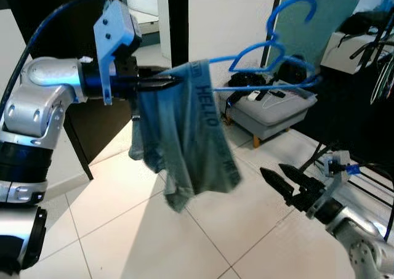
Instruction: Hang hanger
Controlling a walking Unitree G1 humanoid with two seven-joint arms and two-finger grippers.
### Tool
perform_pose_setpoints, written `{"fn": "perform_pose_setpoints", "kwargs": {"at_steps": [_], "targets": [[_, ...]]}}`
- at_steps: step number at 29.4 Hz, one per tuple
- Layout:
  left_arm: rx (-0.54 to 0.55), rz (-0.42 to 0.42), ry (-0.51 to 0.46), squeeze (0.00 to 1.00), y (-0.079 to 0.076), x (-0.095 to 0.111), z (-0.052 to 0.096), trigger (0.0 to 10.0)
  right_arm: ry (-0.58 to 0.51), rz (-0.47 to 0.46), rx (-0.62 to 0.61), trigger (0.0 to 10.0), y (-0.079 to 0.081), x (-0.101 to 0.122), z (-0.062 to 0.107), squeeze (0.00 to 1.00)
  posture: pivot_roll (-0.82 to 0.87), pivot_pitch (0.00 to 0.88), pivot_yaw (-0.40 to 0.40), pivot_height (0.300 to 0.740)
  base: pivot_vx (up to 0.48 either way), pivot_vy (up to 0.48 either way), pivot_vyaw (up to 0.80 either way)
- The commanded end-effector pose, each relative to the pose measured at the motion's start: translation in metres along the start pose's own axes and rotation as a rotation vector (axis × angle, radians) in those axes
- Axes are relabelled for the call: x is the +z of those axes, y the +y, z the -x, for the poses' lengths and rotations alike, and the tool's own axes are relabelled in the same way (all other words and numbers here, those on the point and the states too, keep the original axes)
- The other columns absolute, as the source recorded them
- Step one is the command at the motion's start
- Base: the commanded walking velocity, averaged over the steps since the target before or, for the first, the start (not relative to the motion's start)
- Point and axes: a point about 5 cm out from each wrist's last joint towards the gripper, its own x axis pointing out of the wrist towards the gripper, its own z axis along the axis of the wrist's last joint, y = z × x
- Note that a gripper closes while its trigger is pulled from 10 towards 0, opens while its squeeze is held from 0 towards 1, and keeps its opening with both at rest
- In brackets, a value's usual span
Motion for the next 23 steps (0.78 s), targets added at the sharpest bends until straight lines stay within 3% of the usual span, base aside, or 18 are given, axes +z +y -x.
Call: {"fn": "perform_pose_setpoints", "kwargs": {"at_steps": [1,9,14,17,23], "targets": [[-0.015,-0.047,-0.057,0.00,0.003,0.016,-0.002,10.0,-0.037,-0.062,0.010,10.0,0.002,0.003,0.001,0.00,-0.04,0.000,0.021,0.740,0.000,0.000,0.00],[0.028,-0.071,-0.110,0.00,0.008,0.022,-0.005,10.0,0.015,-0.097,0.127,10.0,0.015,-0.002,0.005,0.00,-0.05,0.000,0.020,0.740,0.000,0.000,0.00],[0.021,-0.071,-0.144,0.00,0.005,0.026,-0.010,10.0,0.121,-0.052,0.297,10.0,0.039,-0.009,0.007,0.00,-0.05,0.000,0.018,0.740,0.000,0.000,0.00],[0.001,-0.073,-0.174,0.00,0.001,0.030,-0.013,10.0,0.181,0.003,0.351,10.0,0.057,-0.012,-0.004,0.00,-0.05,0.000,0.017,0.740,0.000,0.000,0.00],[-0.008,-0.075,-0.187,0.00,-0.001,0.032,-0.014,10.0,0.199,0.026,0.367,10.0,0.065,-0.010,-0.012,0.00,-0.04,0.000,0.017,0.740,0.000,0.000,0.00]]}}
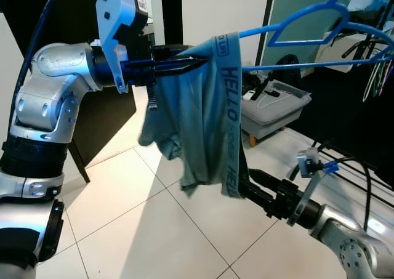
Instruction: Hang hanger
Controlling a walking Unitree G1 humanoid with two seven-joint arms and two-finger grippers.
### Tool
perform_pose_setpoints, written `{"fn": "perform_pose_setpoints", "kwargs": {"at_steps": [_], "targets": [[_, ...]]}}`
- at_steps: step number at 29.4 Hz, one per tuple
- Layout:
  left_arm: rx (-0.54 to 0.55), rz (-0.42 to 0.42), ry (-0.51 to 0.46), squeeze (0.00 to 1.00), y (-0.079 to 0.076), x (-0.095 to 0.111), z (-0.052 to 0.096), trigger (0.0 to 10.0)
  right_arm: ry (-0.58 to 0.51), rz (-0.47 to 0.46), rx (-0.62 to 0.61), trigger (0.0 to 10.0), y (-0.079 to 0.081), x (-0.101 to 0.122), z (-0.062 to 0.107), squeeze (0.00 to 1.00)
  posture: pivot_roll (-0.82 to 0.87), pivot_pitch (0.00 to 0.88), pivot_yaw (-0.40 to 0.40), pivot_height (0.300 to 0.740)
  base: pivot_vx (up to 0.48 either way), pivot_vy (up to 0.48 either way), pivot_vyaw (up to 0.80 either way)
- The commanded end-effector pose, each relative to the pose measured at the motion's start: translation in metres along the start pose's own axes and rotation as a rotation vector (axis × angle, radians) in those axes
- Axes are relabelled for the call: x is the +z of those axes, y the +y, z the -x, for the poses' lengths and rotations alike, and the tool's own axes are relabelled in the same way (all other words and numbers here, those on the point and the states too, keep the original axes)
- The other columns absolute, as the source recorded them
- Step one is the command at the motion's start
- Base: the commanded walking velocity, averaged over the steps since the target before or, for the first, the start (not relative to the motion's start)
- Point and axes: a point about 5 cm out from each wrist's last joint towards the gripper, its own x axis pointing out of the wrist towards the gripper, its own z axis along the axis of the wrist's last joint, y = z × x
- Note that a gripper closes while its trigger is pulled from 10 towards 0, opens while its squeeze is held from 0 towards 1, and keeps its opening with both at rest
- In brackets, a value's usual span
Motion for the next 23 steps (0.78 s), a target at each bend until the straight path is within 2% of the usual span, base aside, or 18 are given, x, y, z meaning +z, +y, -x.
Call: {"fn": "perform_pose_setpoints", "kwargs": {"at_steps": [1,9,10,11,16,23], "targets": [[0.008,-0.012,-0.014,0.00,0.002,0.005,0.001,10.0,0.009,0.018,0.009,10.0,0.003,0.004,-0.003,0.00,-0.04,0.000,0.017,0.740,0.000,0.000,0.00],[0.009,-0.014,-0.017,0.00,0.001,0.005,0.001,10.0,0.039,0.027,-0.008,10.0,0.001,0.003,-0.003,0.00,-0.05,0.000,0.017,0.740,0.000,0.000,0.00],[0.011,-0.015,-0.020,0.00,0.001,0.005,0.001,10.0,0.065,0.026,-0.039,10.0,-0.002,0.001,-0.003,0.00,-0.05,0.000,0.016,0.740,0.000,0.000,0.00],[0.015,-0.017,-0.023,0.00,0.002,0.005,0.001,10.0,0.088,0.022,-0.070,0.0,-0.006,0.000,-0.001,0.00,-0.05,0.000,0.016,0.740,0.000,0.000,0.00],[0.022,-0.024,-0.020,0.00,0.002,0.006,0.002,10.0,0.112,0.012,-0.122,0.0,-0.012,0.000,0.005,0.00,-0.05,0.000,0.016,0.740,0.000,0.000,0.00],[0.039,-0.031,-0.016,0.00,0.005,0.006,0.004,10.0,0.120,0.006,-0.134,0.0,-0.013,0.002,0.010,0.00,-0.05,0.000,0.015,0.740,0.000,0.000,0.00]]}}
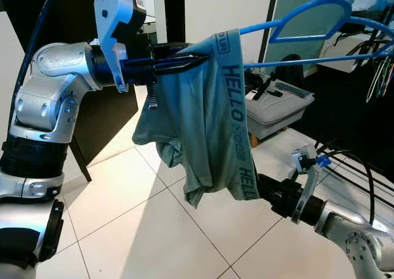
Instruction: Hang hanger
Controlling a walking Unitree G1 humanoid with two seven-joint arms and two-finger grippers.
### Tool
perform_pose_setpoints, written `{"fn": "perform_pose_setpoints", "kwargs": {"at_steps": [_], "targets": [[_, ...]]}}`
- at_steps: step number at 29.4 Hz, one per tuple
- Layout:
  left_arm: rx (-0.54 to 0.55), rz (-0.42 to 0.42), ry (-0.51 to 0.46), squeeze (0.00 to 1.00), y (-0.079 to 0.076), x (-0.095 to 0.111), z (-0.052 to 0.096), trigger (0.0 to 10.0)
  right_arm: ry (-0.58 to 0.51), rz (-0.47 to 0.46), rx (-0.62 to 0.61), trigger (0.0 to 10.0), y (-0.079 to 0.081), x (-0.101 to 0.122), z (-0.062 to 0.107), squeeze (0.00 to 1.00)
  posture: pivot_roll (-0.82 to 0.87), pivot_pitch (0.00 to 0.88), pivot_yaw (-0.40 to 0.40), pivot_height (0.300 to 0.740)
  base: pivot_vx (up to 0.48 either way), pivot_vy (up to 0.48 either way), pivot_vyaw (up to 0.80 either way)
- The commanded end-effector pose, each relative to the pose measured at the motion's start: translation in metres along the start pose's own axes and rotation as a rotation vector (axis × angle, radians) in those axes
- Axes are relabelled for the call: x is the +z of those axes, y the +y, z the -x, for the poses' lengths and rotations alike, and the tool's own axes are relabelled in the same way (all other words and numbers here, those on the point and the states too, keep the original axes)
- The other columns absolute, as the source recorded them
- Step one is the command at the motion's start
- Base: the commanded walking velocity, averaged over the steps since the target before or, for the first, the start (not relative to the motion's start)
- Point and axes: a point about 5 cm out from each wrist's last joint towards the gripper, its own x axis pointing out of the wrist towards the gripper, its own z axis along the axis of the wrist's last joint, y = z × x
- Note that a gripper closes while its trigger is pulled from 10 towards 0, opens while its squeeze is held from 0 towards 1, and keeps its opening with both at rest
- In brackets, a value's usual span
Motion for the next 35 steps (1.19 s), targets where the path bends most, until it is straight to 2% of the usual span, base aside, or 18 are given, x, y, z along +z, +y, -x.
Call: {"fn": "perform_pose_setpoints", "kwargs": {"at_steps": [1,11,16,17,18,20,21,22,23,24,26,28,29,31,35], "targets": [[0.030,-0.029,-0.008,0.00,0.005,0.006,0.004,10.0,0.012,-0.018,-0.008,0.0,-0.001,-0.002,0.002,0.00,-0.05,0.000,0.014,0.740,0.000,0.000,0.00],[0.041,-0.035,-0.005,0.00,0.005,0.006,0.005,10.0,0.011,-0.028,-0.001,0.0,-0.001,-0.001,0.002,0.00,-0.05,0.000,0.012,0.740,0.000,0.000,0.00],[0.055,-0.039,-0.001,0.00,0.007,0.006,0.007,10.0,-0.034,-0.055,0.007,0.0,-0.002,0.005,0.003,0.00,-0.05,0.000,0.009,0.740,0.000,0.000,0.00],[0.056,-0.045,0.013,0.00,0.007,0.004,0.009,10.0,-0.096,-0.067,-0.024,0.0,-0.007,0.013,0.006,0.00,-0.05,0.000,0.009,0.740,0.000,0.000,0.00],[0.056,-0.045,0.013,0.00,0.007,0.004,0.009,10.0,-0.096,-0.067,-0.024,0.0,-0.007,0.013,0.006,0.00,-0.05,0.000,0.009,0.740,0.000,0.000,0.00],[-0.008,-0.004,0.062,0.00,-0.005,-0.009,0.022,10.0,-0.325,-0.127,-0.226,0.0,-0.041,0.045,0.023,0.00,-0.05,0.000,0.013,0.740,0.000,0.000,0.00],[-0.008,-0.004,0.062,0.00,-0.005,-0.009,0.022,10.0,-0.325,-0.127,-0.226,0.0,-0.041,0.045,0.023,0.00,-0.05,0.000,0.013,0.740,0.000,0.000,0.00],[-0.044,0.020,0.078,0.00,-0.012,-0.015,0.027,10.0,-0.401,-0.153,-0.294,0.0,-0.051,0.055,0.031,0.00,-0.05,0.000,0.013,0.740,0.000,0.000,0.00],[-0.044,0.020,0.078,0.00,-0.012,-0.015,0.027,10.0,-0.401,-0.153,-0.294,0.0,-0.051,0.055,0.031,0.00,-0.05,0.000,0.013,0.740,0.000,0.000,0.00],[-0.071,0.053,0.092,0.00,-0.022,-0.023,0.032,10.0,-0.473,-0.174,-0.354,0.0,-0.059,0.063,0.038,0.00,-0.05,0.000,0.014,0.740,0.000,0.000,0.00],[-0.082,0.120,0.098,0.00,-0.040,-0.038,0.038,10.0,-0.545,-0.201,-0.420,0.0,-0.065,0.070,0.043,0.00,-0.05,0.000,0.008,0.740,0.000,0.000,0.00],[-0.082,0.120,0.098,0.00,-0.040,-0.038,0.038,10.0,-0.545,-0.201,-0.420,0.0,-0.065,0.070,0.043,0.00,-0.05,0.000,0.008,0.740,0.000,0.000,0.00],[-0.086,0.146,0.100,0.00,-0.048,-0.043,0.041,10.0,-0.562,-0.214,-0.446,0.0,-0.068,0.071,0.044,0.00,-0.05,0.000,0.008,0.740,0.000,0.000,0.00],[-0.088,0.157,0.107,0.00,-0.053,-0.046,0.043,10.0,-0.565,-0.230,-0.461,0.0,-0.070,0.069,0.044,0.00,-0.04,0.000,0.005,0.740,0.000,0.000,0.00],[-0.082,0.149,0.130,0.00,-0.057,-0.048,0.047,10.0,-0.540,-0.249,-0.480,0.0,-0.073,0.065,0.041,0.00,-0.03,0.000,-0.005,0.740,0.000,0.000,0.00]]}}
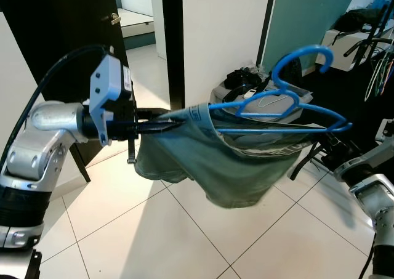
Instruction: Hang hanger
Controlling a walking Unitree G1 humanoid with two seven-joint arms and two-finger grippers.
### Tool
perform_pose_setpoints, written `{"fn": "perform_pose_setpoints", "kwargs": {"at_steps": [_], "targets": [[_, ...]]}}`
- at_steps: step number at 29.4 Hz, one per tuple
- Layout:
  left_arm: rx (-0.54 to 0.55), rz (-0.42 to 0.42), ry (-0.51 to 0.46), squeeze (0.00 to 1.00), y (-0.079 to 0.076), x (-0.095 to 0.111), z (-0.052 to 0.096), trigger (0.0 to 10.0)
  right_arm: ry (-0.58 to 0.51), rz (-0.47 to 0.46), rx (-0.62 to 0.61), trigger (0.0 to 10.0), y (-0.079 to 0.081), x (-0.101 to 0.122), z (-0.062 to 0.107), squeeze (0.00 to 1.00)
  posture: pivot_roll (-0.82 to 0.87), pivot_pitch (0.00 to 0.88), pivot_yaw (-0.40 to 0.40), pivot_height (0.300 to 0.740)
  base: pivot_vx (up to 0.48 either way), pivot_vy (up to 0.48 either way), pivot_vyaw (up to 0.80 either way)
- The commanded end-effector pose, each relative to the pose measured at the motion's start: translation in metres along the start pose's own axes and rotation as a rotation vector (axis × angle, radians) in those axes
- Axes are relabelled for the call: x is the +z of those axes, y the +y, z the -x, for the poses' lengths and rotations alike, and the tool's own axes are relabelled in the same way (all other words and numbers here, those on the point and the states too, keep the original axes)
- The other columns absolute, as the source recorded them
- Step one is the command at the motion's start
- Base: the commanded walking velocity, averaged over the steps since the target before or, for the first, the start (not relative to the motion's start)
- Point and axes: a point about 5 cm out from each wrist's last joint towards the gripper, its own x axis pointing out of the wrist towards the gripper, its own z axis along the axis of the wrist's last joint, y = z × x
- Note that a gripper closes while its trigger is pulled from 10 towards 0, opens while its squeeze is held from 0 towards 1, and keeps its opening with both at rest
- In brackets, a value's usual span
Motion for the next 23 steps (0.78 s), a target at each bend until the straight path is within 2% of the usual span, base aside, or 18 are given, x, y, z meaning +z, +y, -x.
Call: {"fn": "perform_pose_setpoints", "kwargs": {"at_steps": [1,5,8,14,15,18,23], "targets": [[0.008,-0.018,0.009,0.00,-0.003,0.000,0.004,10.0,0.009,-0.018,-0.038,0.0,-0.005,-0.004,-0.002,0.00,-0.03,0.000,-0.005,0.740,0.000,0.000,0.00],[-0.007,-0.029,0.014,0.00,-0.005,0.002,0.004,10.0,0.021,-0.020,-0.041,0.0,-0.005,-0.006,-0.004,0.00,-0.02,0.000,-0.012,0.740,0.000,0.000,0.00],[-0.025,-0.073,0.085,0.00,-0.006,-0.003,0.007,10.0,0.016,-0.026,-0.034,0.0,-0.004,-0.001,-0.007,0.00,-0.03,0.000,-0.014,0.740,0.000,0.000,0.00],[-0.029,-0.089,0.137,0.00,-0.006,-0.009,0.010,10.0,0.006,-0.028,-0.043,0.0,-0.005,0.002,-0.008,0.00,-0.03,0.000,-0.013,0.740,0.000,0.000,0.00],[-0.010,-0.091,0.184,0.00,-0.004,-0.017,0.015,10.0,-0.002,-0.030,-0.048,0.0,-0.006,0.004,-0.008,0.00,-0.03,0.000,-0.010,0.740,0.000,0.000,0.00],[0.014,-0.104,0.222,0.00,-0.002,-0.022,0.018,10.0,-0.003,-0.028,-0.042,0.0,-0.004,0.006,-0.008,0.00,-0.03,0.000,-0.009,0.740,0.000,0.000,0.00],[0.065,-0.112,0.237,0.00,0.003,-0.025,0.018,10.0,0.023,-0.009,-0.012,0.0,0.000,0.006,-0.008,0.00,-0.04,0.000,-0.006,0.740,0.000,0.000,0.00]]}}
